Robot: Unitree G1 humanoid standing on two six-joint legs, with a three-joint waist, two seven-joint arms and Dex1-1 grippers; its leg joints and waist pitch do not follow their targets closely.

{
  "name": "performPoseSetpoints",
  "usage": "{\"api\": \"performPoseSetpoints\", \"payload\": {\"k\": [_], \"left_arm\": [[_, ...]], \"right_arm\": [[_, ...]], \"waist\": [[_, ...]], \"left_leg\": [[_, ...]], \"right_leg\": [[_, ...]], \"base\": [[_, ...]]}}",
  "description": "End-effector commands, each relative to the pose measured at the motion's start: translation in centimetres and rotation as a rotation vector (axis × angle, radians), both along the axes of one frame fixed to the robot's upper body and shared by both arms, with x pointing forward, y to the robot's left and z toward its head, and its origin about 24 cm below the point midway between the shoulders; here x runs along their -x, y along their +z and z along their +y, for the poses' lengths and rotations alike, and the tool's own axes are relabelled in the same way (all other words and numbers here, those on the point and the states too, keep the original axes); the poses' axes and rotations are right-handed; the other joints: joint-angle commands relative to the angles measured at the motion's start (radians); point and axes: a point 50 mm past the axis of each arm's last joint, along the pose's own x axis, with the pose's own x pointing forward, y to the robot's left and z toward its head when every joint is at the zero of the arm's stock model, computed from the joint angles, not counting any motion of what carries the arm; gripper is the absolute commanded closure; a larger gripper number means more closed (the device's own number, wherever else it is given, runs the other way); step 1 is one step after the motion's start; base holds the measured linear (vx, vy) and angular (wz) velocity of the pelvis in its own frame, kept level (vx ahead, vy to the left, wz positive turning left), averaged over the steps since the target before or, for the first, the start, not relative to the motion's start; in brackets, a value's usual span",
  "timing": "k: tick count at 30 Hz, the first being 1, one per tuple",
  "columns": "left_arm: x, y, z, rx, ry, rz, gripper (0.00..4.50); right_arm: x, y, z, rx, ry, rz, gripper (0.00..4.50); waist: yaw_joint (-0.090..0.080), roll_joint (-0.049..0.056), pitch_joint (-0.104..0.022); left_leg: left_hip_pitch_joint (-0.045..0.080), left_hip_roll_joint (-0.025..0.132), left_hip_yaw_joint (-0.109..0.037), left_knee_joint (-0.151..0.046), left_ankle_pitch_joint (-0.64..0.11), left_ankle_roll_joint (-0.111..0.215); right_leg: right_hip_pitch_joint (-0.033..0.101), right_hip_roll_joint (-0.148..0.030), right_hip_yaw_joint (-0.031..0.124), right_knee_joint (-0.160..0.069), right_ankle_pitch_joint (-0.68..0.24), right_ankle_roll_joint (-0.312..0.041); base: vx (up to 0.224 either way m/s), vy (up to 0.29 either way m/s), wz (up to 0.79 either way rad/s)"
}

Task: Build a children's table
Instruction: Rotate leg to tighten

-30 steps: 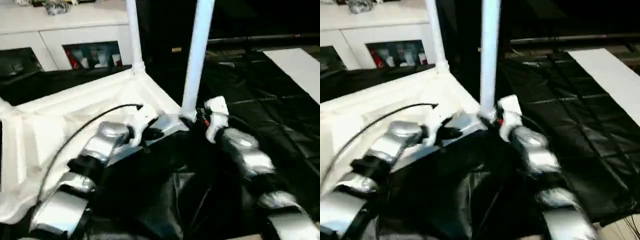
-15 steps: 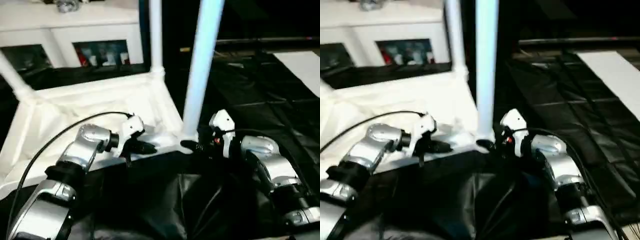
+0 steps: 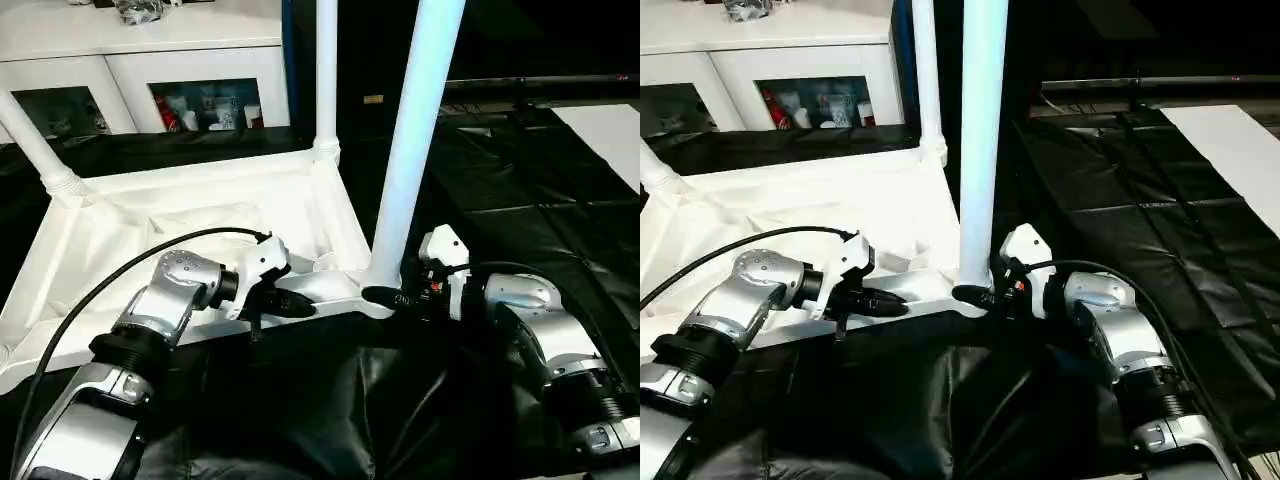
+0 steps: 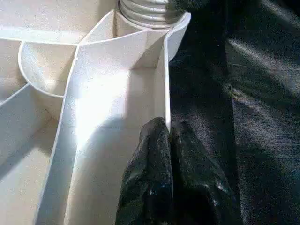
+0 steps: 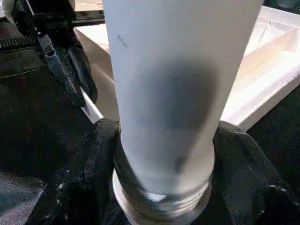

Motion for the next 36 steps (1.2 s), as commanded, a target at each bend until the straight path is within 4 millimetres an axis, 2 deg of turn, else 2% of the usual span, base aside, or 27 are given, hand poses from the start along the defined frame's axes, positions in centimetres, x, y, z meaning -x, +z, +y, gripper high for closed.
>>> {"api": "performPoseSetpoints", "payload": {"k": [1, 7, 9, 10, 11, 13, 14, 16, 17, 18, 20, 22, 23, 24, 28, 29, 31, 33, 36], "left_arm": [[-0.1, 1.3, -1.0, 0.047, -0.063, -0.039, 4.5], [-0.1, 1.1, -1.0, 0.042, -0.049, -0.032, 4.5], [-0.6, 0.9, -1.0, 0.016, 0.012, -0.05, 4.5], [-1.2, 0.6, -1.1, -0.01, 0.085, -0.079, 4.5], [-1.6, 0.5, -1.2, -0.019, 0.126, -0.095, 4.5], [-1.8, 0.5, -1.3, -0.022, 0.146, -0.103, 4.5], [-2.1, 0.3, -1.6, -0.031, 0.188, -0.108, 4.5], [-2.9, -0.1, -2.8, -0.059, 0.31, -0.114, 4.5], [-3.1, -0.2, -3.1, -0.065, 0.333, -0.114, 4.5], [-3.2, -0.2, -3.2, -0.07, 0.355, -0.114, 4.5], [-3.6, -0.3, -3.8, -0.077, 0.424, -0.111, 4.5], [-3.8, -0.3, -4.2, -0.083, 0.457, -0.114, 4.5], [-3.9, -0.3, -4.9, -0.085, 0.485, -0.112, 4.5], [-3.9, -0.3, -5.1, -0.083, 0.486, -0.108, 4.5], [-3.9, -0.2, -5.4, -0.079, 0.473, -0.1, 4.5], [-3.9, -0.3, -5.4, -0.08, 0.473, -0.1, 4.5], [-3.8, -0.4, -5.2, -0.081, 0.461, -0.091, 4.5], [-3.6, -0.4, -5.2, -0.075, 0.445, -0.086, 4.5], [-3.4, -0.4, -5.0, -0.067, 0.41, -0.089, 4.5]], "right_arm": [[0.3, -0.5, 0.8, 0.014, 0.061, 0.031, 1.84], [0.3, -1.1, 0.8, 0.009, 0.01, 0.047, 1.86], [-0.4, -1.5, 0.7, -0.004, -0.093, 0.042, 1.86], [-1.2, -2.0, 0.8, -0.021, -0.227, 0.038, 1.86], [-1.7, -2.3, 0.8, -0.032, -0.309, 0.041, 1.86], [-1.9, -2.4, 0.8, -0.038, -0.352, 0.044, 1.86], [-2.6, -2.7, 1.0, -0.051, -0.476, 0.051, 1.86], [-3.8, -3.5, 1.5, -0.081, -0.757, 0.098, 1.86], [-4.0, -3.5, 1.6, -0.076, -0.798, 0.099, 1.86], [-4.1, -3.6, 1.7, -0.068, -0.823, 0.096, 1.87], [-4.4, -3.8, 2.3, -0.045, -0.88, 0.091, 1.87], [-4.6, -3.8, 2.8, -0.031, -0.897, 0.084, 1.87], [-4.9, -3.6, 3.8, -0.023, -0.897, 0.069, 1.87], [-5.0, -3.4, 4.2, -0.026, -0.887, 0.065, 1.87], [-5.1, -2.5, 5.3, -0.103, -0.771, 0.041, 1.87], [-5.1, -2.4, 5.5, -0.118, -0.757, 0.037, 1.52], [-5.0, -1.9, 5.8, -0.143, -0.708, 0.005, 1.17], [-5.0, -1.8, 5.6, -0.149, -0.692, -0.006, 1.09], [-4.9, -1.5, 5.3, -0.155, -0.645, -0.018, 0.84]], "waist": [[-0.003, -0.01, -0.074], [-0.003, -0.01, -0.074], [-0.006, -0.009, -0.072], [-0.01, -0.011, -0.07], [-0.015, -0.008, -0.066], [-0.018, -0.012, -0.066], [-0.022, -0.007, -0.066], [-0.03, -0.006, -0.067], [-0.036, -0.001, -0.066], [-0.037, -0.004, -0.067], [-0.034, -0.004, -0.069], [-0.033, -0.005, -0.071], [-0.033, -0.011, -0.073], [-0.03, -0.009, -0.073], [-0.028, -0.011, -0.073], [-0.028, -0.011, -0.074], [-0.027, -0.012, -0.074], [-0.027, -0.012, -0.073], [-0.029, -0.013, -0.071]], "left_leg": [[0.006, 0.032, -0.004, -0.064, -0.115, 0.091], [0.005, 0.032, -0.004, -0.064, -0.113, 0.091], [0.006, 0.032, -0.005, -0.065, -0.12, 0.082], [0.006, 0.03, -0.005, -0.067, -0.138, 0.071], [0.01, 0.028, -0.004, -0.069, -0.169, 0.053], [0.013, 0.025, -0.007, -0.071, -0.189, 0.031], [0.012, 0.027, -0.007, -0.072, -0.189, 0.029], [0.012, 0.027, -0.01, -0.076, -0.197, 0.013], [0.016, 0.027, -0.011, -0.077, -0.205, -0.002], [0.016, 0.026, -0.011, -0.077, -0.214, -0.003], [0.011, 0.024, -0.009, -0.074, -0.201, 0.016], [0.012, 0.023, -0.007, -0.072, -0.186, 0.02], [0.01, 0.022, -0.006, -0.069, -0.174, 0.028], [0.01, 0.022, -0.007, -0.069, -0.165, 0.032], [0.005, 0.024, -0.007, -0.068, -0.141, 0.066], [0.005, 0.024, -0.006, -0.068, -0.143, 0.07], [0.006, 0.024, -0.005, -0.067, -0.142, 0.079], [0.002, 0.023, -0.006, -0.067, -0.143, 0.085], [0.004, 0.024, -0.006, -0.069, -0.158, 0.083]], "right_leg": [[0.062, -0.053, 0.048, -0.067, -0.131, -0.236], [0.062, -0.054, 0.048, -0.067, -0.136, -0.235], [0.06, -0.055, 0.048, -0.069, -0.153, -0.233], [0.061, -0.055, 0.048, -0.074, -0.183, -0.226], [0.055, -0.055, 0.047, -0.08, -0.245, -0.216], [0.059, -0.056, 0.046, -0.088, -0.312, -0.19], [0.055, -0.055, 0.048, -0.088, -0.306, -0.187], [0.056, -0.053, 0.046, -0.086, -0.298, -0.189], [0.05, -0.053, 0.047, -0.085, -0.303, -0.19], [0.053, -0.052, 0.045, -0.088, -0.311, -0.187], [0.057, -0.054, 0.047, -0.088, -0.276, -0.191], [0.056, -0.054, 0.047, -0.085, -0.247, -0.201], [0.056, -0.054, 0.048, -0.081, -0.226, -0.21], [0.058, -0.053, 0.047, -0.081, -0.216, -0.213], [0.062, -0.053, 0.046, -0.075, -0.156, -0.225], [0.063, -0.053, 0.046, -0.075, -0.152, -0.228], [0.063, -0.054, 0.046, -0.075, -0.152, -0.232], [0.066, -0.055, 0.046, -0.075, -0.156, -0.23], [0.066, -0.054, 0.045, -0.079, -0.188, -0.224]], "base": [[0.0, 0.0, 0.0], [0.0, 0.0, 0.0], [0.0, 0.0, 0.0], [0.0, 0.0, 0.0], [0.0, 0.0, 0.0], [0.0, 0.0, 0.0], [0.0, 0.0, 0.0], [0.0, 0.0, 0.0], [0.0, 0.0, 0.0], [0.0, 0.0, 0.0], [0.0, 0.0, 0.0], [0.0, 0.0, 0.0], [0.0, 0.0, 0.0], [0.0, 0.0, 0.0], [0.0, 0.0, 0.0], [0.0, 0.0, 0.0], [0.0, 0.0, 0.0], [0.0, 0.0, 0.0], [0.0, 0.0, 0.0]]}}
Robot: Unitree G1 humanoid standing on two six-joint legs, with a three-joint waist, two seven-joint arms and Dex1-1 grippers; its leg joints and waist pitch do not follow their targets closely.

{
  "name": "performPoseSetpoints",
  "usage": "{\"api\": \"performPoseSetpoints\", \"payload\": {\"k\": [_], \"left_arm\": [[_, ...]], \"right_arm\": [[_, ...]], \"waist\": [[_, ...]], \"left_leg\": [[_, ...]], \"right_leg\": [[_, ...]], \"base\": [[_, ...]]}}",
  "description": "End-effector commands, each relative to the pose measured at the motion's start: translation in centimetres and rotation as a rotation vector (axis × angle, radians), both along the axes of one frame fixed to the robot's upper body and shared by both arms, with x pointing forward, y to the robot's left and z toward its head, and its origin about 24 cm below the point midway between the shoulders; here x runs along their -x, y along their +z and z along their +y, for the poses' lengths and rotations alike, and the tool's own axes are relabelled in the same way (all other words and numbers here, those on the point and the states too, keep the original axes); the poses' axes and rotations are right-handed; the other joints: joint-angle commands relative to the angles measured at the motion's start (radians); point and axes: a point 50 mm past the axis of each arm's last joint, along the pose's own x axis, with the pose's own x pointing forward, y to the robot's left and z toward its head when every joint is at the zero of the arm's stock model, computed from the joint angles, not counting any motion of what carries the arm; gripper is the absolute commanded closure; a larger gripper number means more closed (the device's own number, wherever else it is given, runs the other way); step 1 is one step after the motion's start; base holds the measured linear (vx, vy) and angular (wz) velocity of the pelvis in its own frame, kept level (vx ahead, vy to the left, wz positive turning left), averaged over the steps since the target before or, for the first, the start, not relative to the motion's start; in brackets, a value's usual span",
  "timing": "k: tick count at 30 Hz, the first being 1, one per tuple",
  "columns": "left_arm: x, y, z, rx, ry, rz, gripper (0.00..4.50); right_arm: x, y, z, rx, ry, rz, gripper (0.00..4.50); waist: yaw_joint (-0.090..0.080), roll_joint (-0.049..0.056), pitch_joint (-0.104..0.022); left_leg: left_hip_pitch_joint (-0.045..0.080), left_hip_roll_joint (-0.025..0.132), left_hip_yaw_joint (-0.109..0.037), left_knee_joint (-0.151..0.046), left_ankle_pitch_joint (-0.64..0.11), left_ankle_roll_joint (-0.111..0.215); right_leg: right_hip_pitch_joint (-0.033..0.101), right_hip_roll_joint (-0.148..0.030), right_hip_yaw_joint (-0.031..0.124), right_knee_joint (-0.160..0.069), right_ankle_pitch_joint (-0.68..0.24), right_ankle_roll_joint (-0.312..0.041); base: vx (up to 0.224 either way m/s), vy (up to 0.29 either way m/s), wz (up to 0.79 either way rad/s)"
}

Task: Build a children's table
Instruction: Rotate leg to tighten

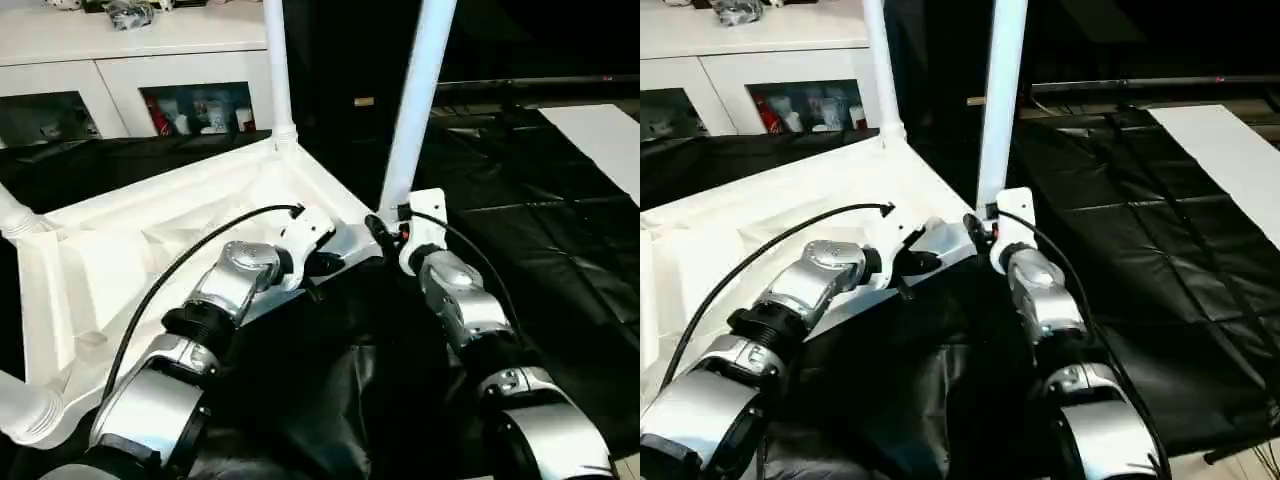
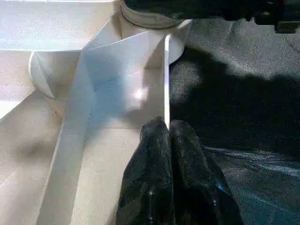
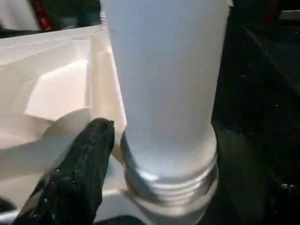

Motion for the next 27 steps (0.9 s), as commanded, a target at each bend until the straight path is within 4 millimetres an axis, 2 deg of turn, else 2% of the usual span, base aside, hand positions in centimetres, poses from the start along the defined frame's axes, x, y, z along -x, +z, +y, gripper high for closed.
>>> {"api": "performPoseSetpoints", "payload": {"k": [1, 3, 4, 6, 7, 8, 9, 10, 15, 18, 20, 22, 23, 27], "left_arm": [[0.3, -0.6, 0.3, -0.018, -0.003, 0.017, 4.5], [0.5, -0.7, 0.8, -0.014, -0.033, 0.022, 4.5], [0.5, -0.7, 0.8, -0.014, -0.033, 0.022, 4.5], [0.9, -0.7, 1.6, -0.001, -0.093, 0.039, 4.5], [0.9, -0.7, 1.6, -0.001, -0.093, 0.039, 4.5], [1.0, -0.7, 1.8, 0.002, -0.12, 0.038, 4.5], [1.1, -0.6, 1.9, 0.008, -0.141, 0.044, 4.5], [1.2, -0.5, 2.1, 0.009, -0.166, 0.047, 4.5], [1.7, -0.2, 2.5, 0.025, -0.269, 0.07, 4.5], [2.4, 0.0, 2.8, 0.04, -0.349, 0.094, 4.5], [3.0, 0.2, 3.1, 0.062, -0.418, 0.115, 4.5], [3.5, 0.3, 3.4, 0.072, -0.469, 0.137, 4.5], [3.6, 0.3, 3.5, 0.071, -0.479, 0.146, 4.5], [3.8, 0.1, 4.1, 0.066, -0.482, 0.154, 4.5]], "right_arm": [[0.4, -0.2, 1.3, -0.012, 0.085, 0.008, 0.69], [0.8, 0.1, 0.4, -0.008, 0.191, 0.012, 0.54], [0.8, 0.1, 0.4, -0.008, 0.191, 0.012, 0.54], [1.8, 0.5, -1.6, 0.034, 0.38, 0.016, 0.54], [1.8, 0.5, -1.6, 0.034, 0.38, 0.016, 0.54], [2.1, 0.6, -2.2, 0.043, 0.423, 0.019, 0.54], [2.3, 0.7, -2.5, 0.046, 0.446, 0.02, 0.54], [2.3, 0.8, -2.8, 0.056, 0.461, 0.018, 0.54], [2.7, 1.0, -3.4, 0.088, 0.52, 0.017, 0.54], [3.1, 1.1, -3.6, 0.107, 0.572, 0.016, 0.54], [3.4, 1.2, -3.7, 0.111, 0.617, 0.016, 0.54], [3.8, 1.3, -3.8, 0.112, 0.66, 0.02, 0.54], [4.0, 1.4, -3.9, 0.116, 0.678, 0.022, 0.54], [4.8, 1.2, -4.0, 0.122, 0.75, 0.048, 0.54]], "waist": [[0.001, -0.01, -0.07], [0.0, -0.012, -0.071], [0.0, -0.013, -0.072], [0.003, -0.009, -0.072], [0.004, -0.012, -0.073], [0.003, -0.009, -0.074], [0.003, -0.008, -0.074], [0.004, -0.012, -0.074], [0.004, -0.007, -0.069], [0.006, -0.006, -0.07], [0.012, -0.004, -0.072], [0.019, -0.005, -0.071], [0.025, -0.003, -0.071], [0.028, -0.007, -0.069]], "left_leg": [[0.0, 0.024, -0.005, -0.067, -0.162, 0.087], [-0.001, 0.024, -0.005, -0.066, -0.154, 0.096], [-0.003, 0.025, -0.005, -0.065, -0.139, 0.103], [-0.001, 0.024, -0.004, -0.063, -0.135, 0.115], [-0.001, 0.024, -0.004, -0.061, -0.129, 0.122], [-0.006, 0.025, -0.004, -0.061, -0.114, 0.133], [-0.005, 0.024, -0.004, -0.06, -0.121, 0.134], [-0.005, 0.025, -0.004, -0.06, -0.121, 0.134], [0.003, 0.028, -0.004, -0.065, -0.173, 0.101], [0.001, 0.032, -0.004, -0.067, -0.164, 0.097], [0.007, 0.036, -0.002, -0.066, -0.157, 0.102], [0.004, 0.038, -0.002, -0.068, -0.151, 0.106], [0.006, 0.039, -0.002, -0.068, -0.149, 0.105], [0.007, 0.037, -0.001, -0.069, -0.17, 0.092]], "right_leg": [[0.062, -0.055, 0.045, -0.078, -0.192, -0.226], [0.064, -0.054, 0.045, -0.078, -0.182, -0.226], [0.065, -0.054, 0.045, -0.074, -0.161, -0.231], [0.066, -0.051, 0.045, -0.075, -0.139, -0.236], [0.068, -0.049, 0.045, -0.074, -0.121, -0.237], [0.067, -0.052, 0.045, -0.068, -0.087, -0.253], [0.067, -0.051, 0.043, -0.07, -0.093, -0.253], [0.068, -0.052, 0.043, -0.07, -0.095, -0.251], [0.06, -0.052, 0.044, -0.08, -0.195, -0.246], [0.06, -0.052, 0.045, -0.074, -0.164, -0.254], [0.055, -0.051, 0.047, -0.071, -0.133, -0.264], [0.058, -0.053, 0.047, -0.067, -0.123, -0.267], [0.056, -0.053, 0.048, -0.066, -0.115, -0.267], [0.056, -0.054, 0.049, -0.07, -0.148, -0.256]], "base": [[0.0, 0.0, 0.0], [0.0, 0.0, 0.0], [0.0, 0.0, 0.0], [0.0, 0.0, 0.0], [0.0, 0.0, 0.0], [0.0, 0.0, 0.0], [0.0, 0.0, 0.0], [0.0, 0.0, 0.0], [0.0, 0.0, 0.0], [0.0, 0.0, 0.0], [0.0, 0.0, 0.0], [0.0, 0.0, 0.0], [0.0, 0.0, 0.0], [0.0, 0.0, 0.0]]}}
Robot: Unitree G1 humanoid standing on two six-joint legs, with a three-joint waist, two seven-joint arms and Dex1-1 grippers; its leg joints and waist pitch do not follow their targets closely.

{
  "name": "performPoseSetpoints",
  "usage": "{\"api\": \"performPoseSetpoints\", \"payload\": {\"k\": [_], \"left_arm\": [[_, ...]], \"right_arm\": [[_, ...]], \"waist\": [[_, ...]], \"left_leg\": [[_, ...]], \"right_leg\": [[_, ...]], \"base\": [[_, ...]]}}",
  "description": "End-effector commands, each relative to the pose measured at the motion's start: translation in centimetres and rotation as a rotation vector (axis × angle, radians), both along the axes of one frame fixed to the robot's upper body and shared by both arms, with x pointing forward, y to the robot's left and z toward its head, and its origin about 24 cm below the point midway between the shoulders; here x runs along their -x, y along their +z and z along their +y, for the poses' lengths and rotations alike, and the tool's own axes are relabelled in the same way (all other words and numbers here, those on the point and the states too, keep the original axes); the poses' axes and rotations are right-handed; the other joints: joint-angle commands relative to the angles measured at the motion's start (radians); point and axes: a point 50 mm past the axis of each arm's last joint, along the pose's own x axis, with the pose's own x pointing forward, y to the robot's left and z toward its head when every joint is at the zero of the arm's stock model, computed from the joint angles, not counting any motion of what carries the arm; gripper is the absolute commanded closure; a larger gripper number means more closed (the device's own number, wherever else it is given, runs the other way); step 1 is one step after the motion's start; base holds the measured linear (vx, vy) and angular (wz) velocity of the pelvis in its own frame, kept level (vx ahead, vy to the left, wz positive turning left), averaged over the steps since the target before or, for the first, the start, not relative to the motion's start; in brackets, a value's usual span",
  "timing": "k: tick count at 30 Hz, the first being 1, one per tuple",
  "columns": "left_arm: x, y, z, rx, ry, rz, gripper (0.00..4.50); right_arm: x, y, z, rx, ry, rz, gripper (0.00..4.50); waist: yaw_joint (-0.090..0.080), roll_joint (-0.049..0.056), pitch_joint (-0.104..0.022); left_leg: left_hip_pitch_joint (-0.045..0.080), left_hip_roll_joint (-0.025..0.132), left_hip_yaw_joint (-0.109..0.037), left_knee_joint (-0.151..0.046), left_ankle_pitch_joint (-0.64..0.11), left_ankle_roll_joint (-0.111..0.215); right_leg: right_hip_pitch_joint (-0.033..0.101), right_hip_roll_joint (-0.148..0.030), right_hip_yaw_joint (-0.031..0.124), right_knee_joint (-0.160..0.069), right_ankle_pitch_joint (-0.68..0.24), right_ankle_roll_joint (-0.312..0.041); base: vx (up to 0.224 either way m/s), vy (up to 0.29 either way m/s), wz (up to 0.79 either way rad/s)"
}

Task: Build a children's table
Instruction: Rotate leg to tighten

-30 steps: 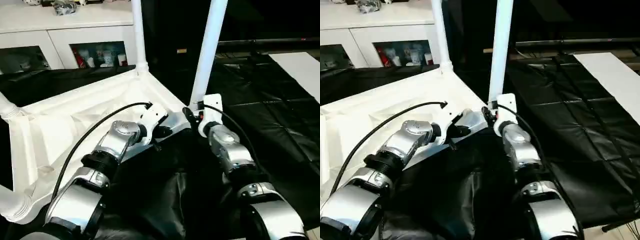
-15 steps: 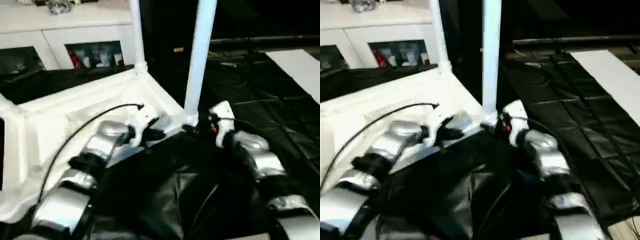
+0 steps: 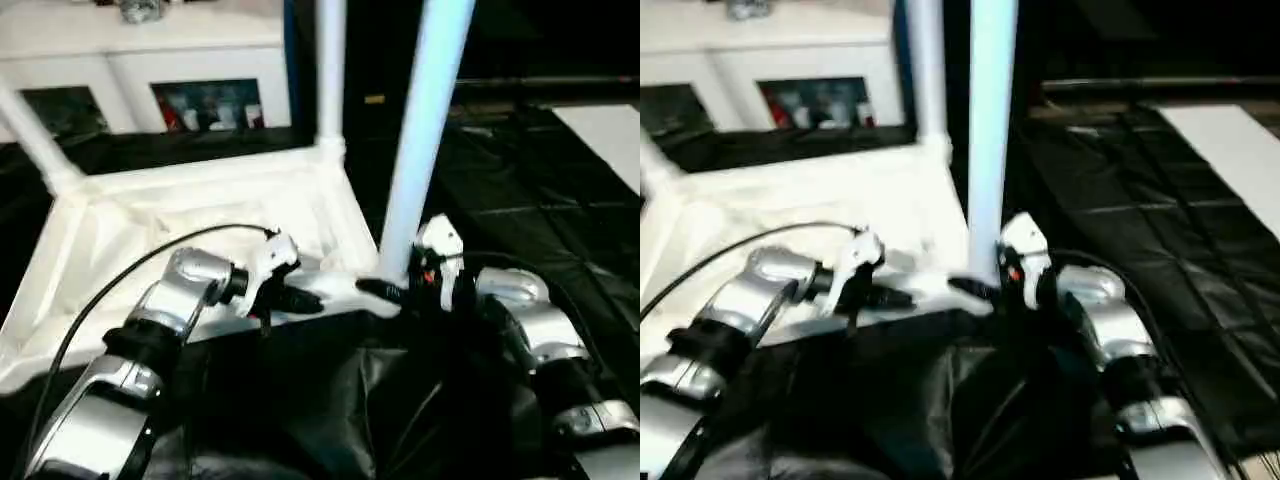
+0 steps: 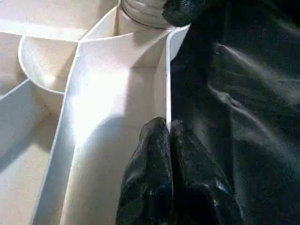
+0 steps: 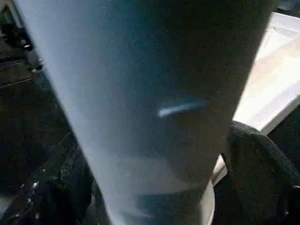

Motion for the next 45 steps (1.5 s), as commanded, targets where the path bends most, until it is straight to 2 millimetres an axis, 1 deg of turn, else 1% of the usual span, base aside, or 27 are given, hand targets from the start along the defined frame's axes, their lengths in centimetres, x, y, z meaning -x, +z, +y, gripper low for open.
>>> {"api": "performPoseSetpoints", "payload": {"k": [1, 2, 5, 6, 8, 14, 19, 21, 22, 23, 24, 27, 28, 29, 31, 32, 33, 34, 35, 36, 37, 38, 41, 42, 43, 44, 45], "left_arm": [[0.3, 0.2, -0.2, 0.017, -0.057, 0.016, 4.5], [0.3, 0.1, -0.2, 0.016, -0.059, 0.018, 4.5], [0.5, 0.2, 0.0, 0.017, -0.063, 0.022, 4.5], [0.5, 0.2, 0.0, 0.017, -0.065, 0.023, 4.5], [0.5, 0.2, 0.1, 0.017, -0.068, 0.027, 4.5], [0.7, 0.2, 0.2, 0.019, -0.073, 0.031, 4.5], [0.7, 0.1, -0.1, 0.022, -0.061, 0.033, 4.5], [0.4, -0.1, -0.3, 0.016, -0.029, 0.015, 4.5], [-0.2, -0.2, -0.7, 0.007, 0.063, -0.005, 4.5], [-0.5, -0.3, -0.8, 0.002, 0.098, -0.014, 4.5], [-0.8, -0.3, -1.0, -0.003, 0.132, -0.023, 4.5], [-2.1, -0.4, -2.2, -0.022, 0.29, -0.071, 4.5], [-2.4, -0.4, -2.6, -0.028, 0.35, -0.072, 4.5], [-2.6, -0.4, -2.8, -0.032, 0.382, -0.068, 4.5], [-3.1, -0.4, -3.9, -0.026, 0.467, -0.073, 4.5], [-3.5, -0.3, -4.9, -0.021, 0.53, -0.089, 4.5], [-3.5, -0.3, -5.0, -0.022, 0.538, -0.092, 4.5], [-3.6, -0.3, -5.3, -0.02, 0.552, -0.101, 4.5], [-3.6, -0.4, -5.8, -0.024, 0.554, -0.104, 4.5], [-3.6, -0.3, -6.2, -0.022, 0.553, -0.108, 4.5], [-3.6, -0.2, -6.6, -0.022, 0.55, -0.116, 4.5], [-3.6, -0.2, -6.7, -0.017, 0.546, -0.12, 4.5], [-3.5, -0.1, -6.9, -0.008, 0.526, -0.118, 4.5], [-3.3, -0.2, -6.9, -0.015, 0.502, -0.114, 4.5], [-3.3, -0.3, -6.8, -0.015, 0.5, -0.114, 4.5], [-3.1, -0.3, -6.7, -0.015, 0.474, -0.111, 4.5], [-3.1, -0.4, -6.6, -0.015, 0.463, -0.111, 4.5]], "right_arm": [[0.5, 0.0, -0.2, 0.01, 0.036, 0.011, 0.54], [0.6, -0.1, -0.2, 0.011, 0.045, 0.016, 0.69], [0.8, -0.2, -0.3, 0.011, 0.054, 0.023, 0.9], [0.8, -0.2, -0.4, 0.012, 0.056, 0.024, 0.9], [0.9, -0.3, -0.4, 0.018, 0.062, 0.029, 1.24], [1.0, -0.4, -0.4, 0.014, 0.059, 0.039, 1.66], [0.9, -0.8, -0.3, -0.009, 0.014, 0.039, 1.74], [0.6, -1.2, -0.3, -0.014, -0.053, 0.039, 1.74], [-0.3, -2.0, -0.5, -0.009, -0.21, 0.041, 1.74], [-0.6, -2.3, -0.5, -0.007, -0.269, 0.046, 1.74], [-0.9, -2.6, -0.6, -0.01, -0.331, 0.052, 1.74], [-2.2, -4.0, -0.6, -0.021, -0.652, 0.092, 1.75], [-2.5, -4.3, -0.4, -0.025, -0.738, 0.111, 1.75], [-2.6, -4.4, -0.4, -0.028, -0.776, 0.121, 1.75], [-3.1, -4.6, 0.1, -0.032, -0.881, 0.131, 1.75], [-3.6, -4.4, 1.0, -0.022, -0.943, 0.121, 1.75], [-3.7, -4.4, 1.1, -0.021, -0.945, 0.12, 1.75], [-3.8, -4.2, 1.5, -0.015, -0.947, 0.109, 1.75], [-4.1, -4.0, 2.0, -0.003, -0.961, 0.086, 1.75], [-4.2, -3.8, 2.5, -0.005, -0.94, 0.078, 1.75], [-4.3, -3.7, 3.1, -0.011, -0.908, 0.073, 1.75], [-4.3, -3.6, 3.4, -0.015, -0.878, 0.062, 1.75], [-4.2, -3.3, 4.0, -0.062, -0.809, 0.046, 1.75], [-4.2, -2.9, 4.2, -0.125, -0.793, 0.044, 1.19], [-4.2, -2.9, 4.2, -0.128, -0.792, 0.043, 1.19], [-4.2, -2.6, 4.1, -0.146, -0.775, 0.029, 1.05], [-4.2, -2.5, 4.2, -0.152, -0.77, 0.024, 0.98]], "waist": [[-0.004, -0.008, -0.069], [-0.004, -0.009, -0.069], [-0.006, -0.01, -0.069], [-0.006, -0.01, -0.07], [-0.007, -0.01, -0.071], [-0.007, -0.009, -0.07], [-0.008, -0.008, -0.071], [-0.012, -0.009, -0.069], [-0.015, -0.009, -0.068], [-0.02, -0.008, -0.064], [-0.023, -0.01, -0.064], [-0.036, -0.009, -0.062], [-0.041, -0.007, -0.061], [-0.041, -0.008, -0.062], [-0.039, -0.007, -0.063], [-0.039, -0.007, -0.067], [-0.039, -0.007, -0.067], [-0.037, -0.016, -0.068], [-0.035, -0.013, -0.069], [-0.036, -0.032, -0.07], [-0.031, -0.025, -0.072], [-0.028, -0.024, -0.071], [-0.028, -0.024, -0.073], [-0.029, -0.024, -0.073], [-0.028, -0.022, -0.073], [-0.027, -0.011, -0.073], [-0.03, -0.016, -0.071]], "left_leg": [[0.012, 0.035, -0.002, -0.069, -0.175, 0.087], [0.009, 0.034, -0.003, -0.069, -0.173, 0.083], [0.007, 0.032, -0.004, -0.068, -0.167, 0.081], [0.007, 0.032, -0.004, -0.068, -0.163, 0.082], [0.007, 0.033, -0.005, -0.068, -0.154, 0.083], [0.008, 0.033, -0.004, -0.067, -0.149, 0.088], [0.007, 0.033, -0.004, -0.067, -0.147, 0.085], [0.007, 0.032, -0.004, -0.068, -0.157, 0.077], [0.009, 0.032, -0.004, -0.069, -0.17, 0.067], [0.011, 0.031, -0.003, -0.07, -0.187, 0.058], [0.013, 0.028, -0.007, -0.073, -0.215, 0.038], [0.013, 0.026, -0.009, -0.075, -0.23, 0.02], [0.017, 0.025, -0.008, -0.074, -0.234, 0.01], [0.017, 0.024, -0.009, -0.074, -0.238, 0.008], [0.015, 0.023, -0.007, -0.072, -0.228, 0.02], [0.016, 0.023, -0.007, -0.071, -0.214, 0.02], [0.015, 0.023, -0.007, -0.071, -0.208, 0.024], [0.012, 0.021, -0.004, -0.069, -0.198, 0.037], [0.012, 0.02, -0.005, -0.068, -0.189, 0.042], [0.008, 0.022, -0.002, -0.068, -0.173, 0.052], [0.008, 0.022, -0.004, -0.067, -0.153, 0.061], [0.008, 0.023, -0.002, -0.065, -0.144, 0.075], [0.005, 0.024, -0.003, -0.065, -0.124, 0.093], [0.004, 0.024, -0.002, -0.064, -0.125, 0.103], [0.004, 0.024, -0.002, -0.064, -0.127, 0.108], [0.005, 0.025, -0.004, -0.065, -0.129, 0.108], [0.003, 0.025, -0.003, -0.066, -0.137, 0.11]], "right_leg": [[0.059, -0.053, 0.049, -0.07, -0.158, -0.255], [0.06, -0.055, 0.049, -0.073, -0.18, -0.243], [0.061, -0.055, 0.048, -0.074, -0.191, -0.235], [0.06, -0.055, 0.048, -0.074, -0.192, -0.234], [0.06, -0.054, 0.048, -0.072, -0.18, -0.236], [0.059, -0.053, 0.047, -0.07, -0.166, -0.243], [0.059, -0.053, 0.048, -0.071, -0.165, -0.242], [0.059, -0.054, 0.048, -0.073, -0.186, -0.237], [0.056, -0.055, 0.048, -0.076, -0.211, -0.232], [0.051, -0.055, 0.048, -0.081, -0.24, -0.23], [0.057, -0.055, 0.045, -0.086, -0.303, -0.213], [0.053, -0.054, 0.046, -0.092, -0.345, -0.193], [0.048, -0.054, 0.047, -0.093, -0.357, -0.191], [0.051, -0.054, 0.045, -0.094, -0.365, -0.188], [0.051, -0.054, 0.047, -0.096, -0.348, -0.184], [0.052, -0.053, 0.047, -0.092, -0.312, -0.194], [0.052, -0.053, 0.047, -0.091, -0.297, -0.199], [0.053, -0.051, 0.046, -0.092, -0.279, -0.201], [0.054, -0.052, 0.046, -0.089, -0.269, -0.203], [0.055, -0.051, 0.047, -0.089, -0.252, -0.202], [0.056, -0.054, 0.047, -0.082, -0.231, -0.21], [0.056, -0.055, 0.047, -0.082, -0.215, -0.213], [0.059, -0.053, 0.047, -0.076, -0.167, -0.224], [0.06, -0.054, 0.047, -0.075, -0.158, -0.229], [0.06, -0.056, 0.047, -0.076, -0.155, -0.233], [0.061, -0.056, 0.046, -0.073, -0.151, -0.239], [0.061, -0.053, 0.045, -0.076, -0.152, -0.237]], "base": [[0.0, 0.0, 0.0], [0.0, 0.0, 0.0], [0.0, 0.0, 0.0], [0.0, 0.0, 0.0], [0.0, 0.0, 0.0], [0.0, 0.0, 0.0], [0.0, 0.0, 0.0], [0.0, 0.0, 0.0], [0.0, 0.0, 0.0], [0.0, 0.0, 0.0], [0.0, 0.0, 0.0], [0.0, 0.0, 0.0], [0.0, 0.0, 0.0], [0.0, 0.0, 0.0], [0.0, 0.0, 0.0], [0.0, 0.0, 0.0], [0.0, 0.0, 0.0], [0.0, 0.0, 0.0], [0.0, 0.0, 0.0], [0.0, 0.0, 0.0], [0.0, 0.0, 0.0], [0.0, 0.0, 0.0], [0.0, 0.0, 0.0], [0.0, 0.0, 0.0], [0.0, 0.0, 0.0], [0.0, 0.0, 0.0], [0.0, 0.0, 0.0]]}}
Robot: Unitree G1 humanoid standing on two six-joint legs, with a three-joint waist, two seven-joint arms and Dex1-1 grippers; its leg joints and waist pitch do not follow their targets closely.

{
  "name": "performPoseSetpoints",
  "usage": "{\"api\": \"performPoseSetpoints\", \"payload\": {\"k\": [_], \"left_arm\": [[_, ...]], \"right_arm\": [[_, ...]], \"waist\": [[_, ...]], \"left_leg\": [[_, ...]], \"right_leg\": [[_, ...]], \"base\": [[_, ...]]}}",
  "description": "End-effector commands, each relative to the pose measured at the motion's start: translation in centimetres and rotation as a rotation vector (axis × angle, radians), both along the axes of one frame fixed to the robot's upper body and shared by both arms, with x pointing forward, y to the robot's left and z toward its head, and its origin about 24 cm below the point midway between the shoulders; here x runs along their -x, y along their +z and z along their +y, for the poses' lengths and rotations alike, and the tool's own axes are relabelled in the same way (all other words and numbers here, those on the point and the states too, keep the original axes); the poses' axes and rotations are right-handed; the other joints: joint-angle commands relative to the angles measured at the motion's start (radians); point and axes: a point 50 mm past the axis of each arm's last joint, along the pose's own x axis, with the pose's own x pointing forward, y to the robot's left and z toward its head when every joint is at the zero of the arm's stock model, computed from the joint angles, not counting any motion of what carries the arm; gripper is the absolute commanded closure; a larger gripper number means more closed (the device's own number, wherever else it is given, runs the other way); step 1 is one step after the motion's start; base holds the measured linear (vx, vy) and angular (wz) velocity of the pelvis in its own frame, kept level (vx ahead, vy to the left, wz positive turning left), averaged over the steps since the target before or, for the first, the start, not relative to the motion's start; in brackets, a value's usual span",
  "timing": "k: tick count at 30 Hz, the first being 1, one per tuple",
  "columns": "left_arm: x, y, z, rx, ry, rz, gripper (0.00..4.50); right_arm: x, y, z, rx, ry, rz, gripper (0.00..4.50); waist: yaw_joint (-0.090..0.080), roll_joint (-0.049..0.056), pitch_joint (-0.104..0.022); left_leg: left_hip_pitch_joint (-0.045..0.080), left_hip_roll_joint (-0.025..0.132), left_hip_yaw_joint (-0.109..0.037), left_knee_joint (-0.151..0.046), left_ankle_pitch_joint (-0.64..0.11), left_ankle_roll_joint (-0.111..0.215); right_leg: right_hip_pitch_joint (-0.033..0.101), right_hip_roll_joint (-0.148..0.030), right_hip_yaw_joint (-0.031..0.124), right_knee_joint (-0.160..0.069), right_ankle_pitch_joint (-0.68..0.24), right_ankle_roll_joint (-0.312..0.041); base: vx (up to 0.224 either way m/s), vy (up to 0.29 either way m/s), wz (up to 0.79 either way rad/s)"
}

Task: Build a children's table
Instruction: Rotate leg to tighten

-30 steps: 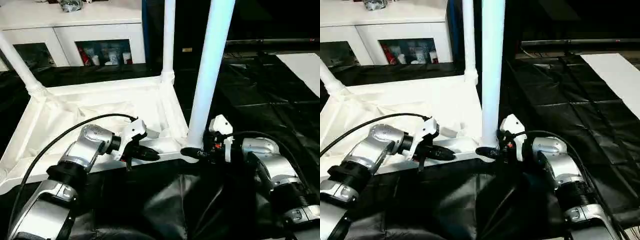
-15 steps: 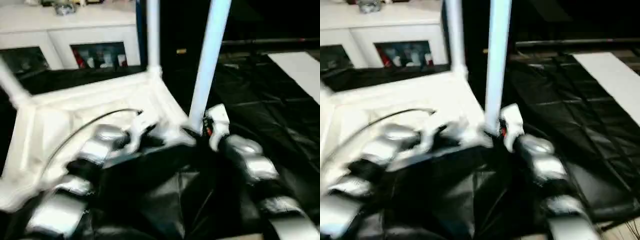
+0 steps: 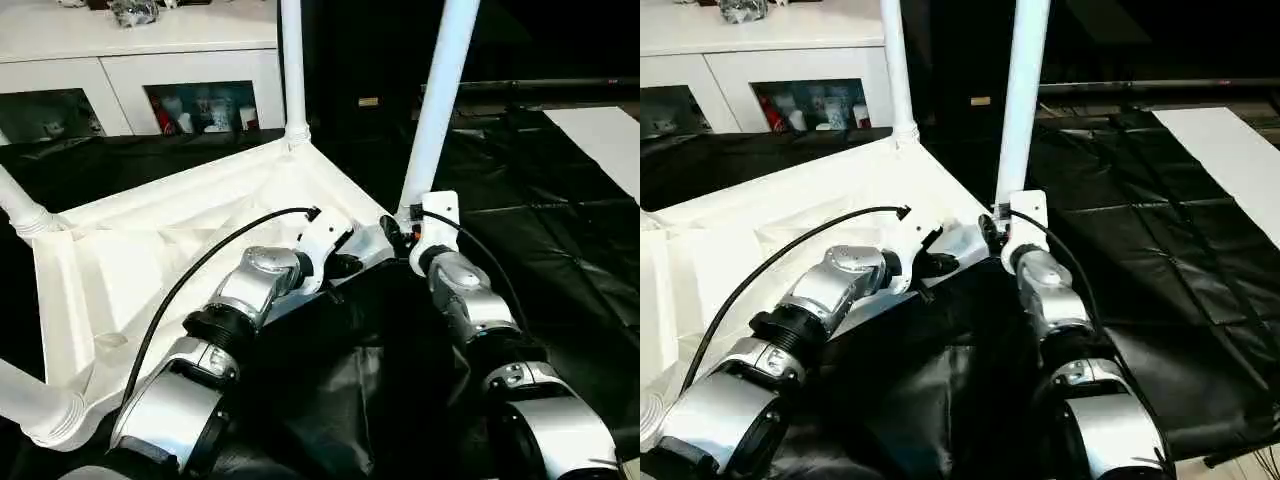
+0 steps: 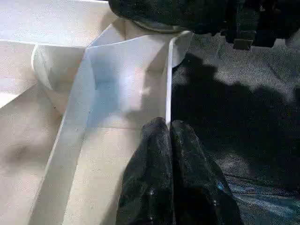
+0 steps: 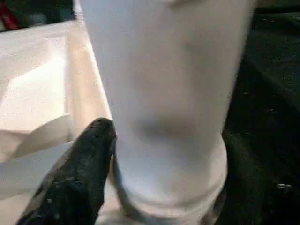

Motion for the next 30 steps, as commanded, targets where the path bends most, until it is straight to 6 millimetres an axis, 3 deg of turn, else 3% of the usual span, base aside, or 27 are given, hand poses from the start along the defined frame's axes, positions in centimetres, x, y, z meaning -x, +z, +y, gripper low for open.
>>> {"api": "performPoseSetpoints", "payload": {"k": [1, 2, 3, 5, 6, 10, 11, 16, 17, 19, 21, 24, 25, 30], "left_arm": [[0.2, -0.4, 0.5, -0.025, -0.012, 0.001, 4.5], [0.4, -0.5, 0.8, -0.032, -0.043, 0.007, 4.5], [0.5, -0.4, 0.9, -0.033, -0.069, 0.001, 4.5], [1.0, -0.5, 1.4, -0.043, -0.129, 0.021, 4.5], [1.2, -0.5, 1.6, -0.046, -0.182, 0.014, 4.5], [2.7, -0.4, 4.2, -0.09, -0.385, 0.04, 4.5], [2.9, -0.2, 4.7, -0.09, -0.409, 0.046, 4.5], [3.3, 0.8, 6.8, -0.075, -0.485, 0.023, 4.5], [3.3, 1.1, 7.4, -0.084, -0.499, 0.013, 4.5], [3.3, 1.2, 7.7, -0.087, -0.506, 0.02, 4.5], [3.3, 1.5, 7.5, -0.025, -0.509, 0.067, 4.06], [3.2, 1.8, 6.7, 0.027, -0.502, 0.036, 3.83], [3.2, 1.7, 6.2, 0.027, -0.52, 0.004, 3.71], [3.3, 0.8, 5.6, -0.063, -0.537, -0.042, 3.52]], "right_arm": [[0.6, -0.5, 1.7, -0.046, 0.096, 0.007, 0.87], [0.6, -0.3, 1.6, -0.055, 0.113, -0.006, 0.87], [0.6, -0.1, 1.5, -0.059, 0.123, -0.013, 0.76], [0.8, 0.2, 1.2, -0.058, 0.182, -0.023, 0.53], [1.0, 0.4, 1.0, -0.056, 0.224, -0.025, 0.53], [3.4, 0.8, -1.2, 0.021, 0.478, -0.035, 0.53], [4.0, 0.8, -1.6, 0.034, 0.525, -0.033, 0.53], [6.5, 1.2, -3.2, 0.064, 0.692, -0.016, 0.53], [7.1, 1.2, -3.3, 0.069, 0.733, -0.009, 0.53], [7.4, 1.2, -3.3, 0.067, 0.758, -0.001, 0.53], [7.7, 1.3, -3.0, 0.064, 0.773, 0.003, 0.45], [7.6, 1.2, -2.4, 0.061, 0.776, 0.006, 0.45], [7.5, 1.2, -2.1, 0.062, 0.775, 0.007, 0.45], [7.5, 1.4, -1.7, 0.066, 0.786, 0.013, 0.45]], "waist": [[-0.003, -0.008, -0.069], [-0.006, -0.011, -0.069], [-0.006, 0.0, -0.07], [-0.013, -0.004, -0.071], [-0.014, -0.001, -0.072], [-0.004, 0.003, -0.071], [-0.004, 0.008, -0.07], [0.007, 0.008, -0.064], [0.005, 0.017, -0.063], [-0.001, 0.013, -0.063], [-0.003, 0.01, -0.063], [-0.001, 0.009, -0.065], [-0.001, 0.004, -0.065], [-0.001, 0.006, -0.068]], "left_leg": [[0.001, 0.025, -0.004, -0.066, -0.156, 0.101], [-0.003, 0.026, -0.007, -0.068, -0.16, 0.098], [-0.001, 0.025, -0.008, -0.068, -0.162, 0.097], [0.0, 0.027, -0.008, -0.067, -0.161, 0.096], [0.0, 0.026, -0.006, -0.066, -0.155, 0.101], [0.003, 0.033, -0.007, -0.065, -0.139, 0.132], [0.005, 0.033, -0.005, -0.067, -0.155, 0.12], [0.01, 0.038, -0.005, -0.075, -0.218, 0.078], [0.008, 0.037, -0.007, -0.077, -0.228, 0.07], [0.007, 0.034, -0.007, -0.078, -0.238, 0.06], [0.007, 0.032, -0.006, -0.076, -0.234, 0.055], [0.007, 0.031, -0.005, -0.072, -0.201, 0.059], [0.004, 0.032, -0.006, -0.072, -0.193, 0.064], [0.005, 0.033, -0.007, -0.07, -0.162, 0.078]], "right_leg": [[0.06, -0.054, 0.043, -0.075, -0.157, -0.238], [0.065, -0.055, 0.042, -0.075, -0.165, -0.234], [0.064, -0.056, 0.042, -0.075, -0.165, -0.236], [0.066, -0.053, 0.042, -0.073, -0.132, -0.25], [0.064, -0.052, 0.043, -0.071, -0.12, -0.254], [0.066, -0.049, 0.044, -0.066, -0.05, -0.267], [0.062, -0.049, 0.044, -0.066, -0.072, -0.269], [0.059, -0.05, 0.048, -0.075, -0.164, -0.245], [0.06, -0.049, 0.047, -0.077, -0.176, -0.24], [0.061, -0.049, 0.048, -0.078, -0.186, -0.237], [0.06, -0.051, 0.048, -0.078, -0.196, -0.238], [0.059, -0.053, 0.049, -0.078, -0.185, -0.247], [0.059, -0.051, 0.048, -0.078, -0.176, -0.249], [0.061, -0.05, 0.048, -0.07, -0.123, -0.242]], "base": [[0.0, 0.0, 0.0], [0.0, 0.0, 0.0], [0.0, 0.0, 0.0], [0.0, 0.0, 0.0], [0.0, 0.0, 0.0], [0.0, 0.0, 0.0], [0.0, 0.0, 0.0], [0.0, 0.0, 0.0], [0.0, 0.0, 0.0], [0.0, 0.0, 0.0], [0.0, 0.0, 0.0], [0.0, 0.0, 0.0], [0.0, 0.0, 0.0], [0.0, 0.0, 0.0]]}}
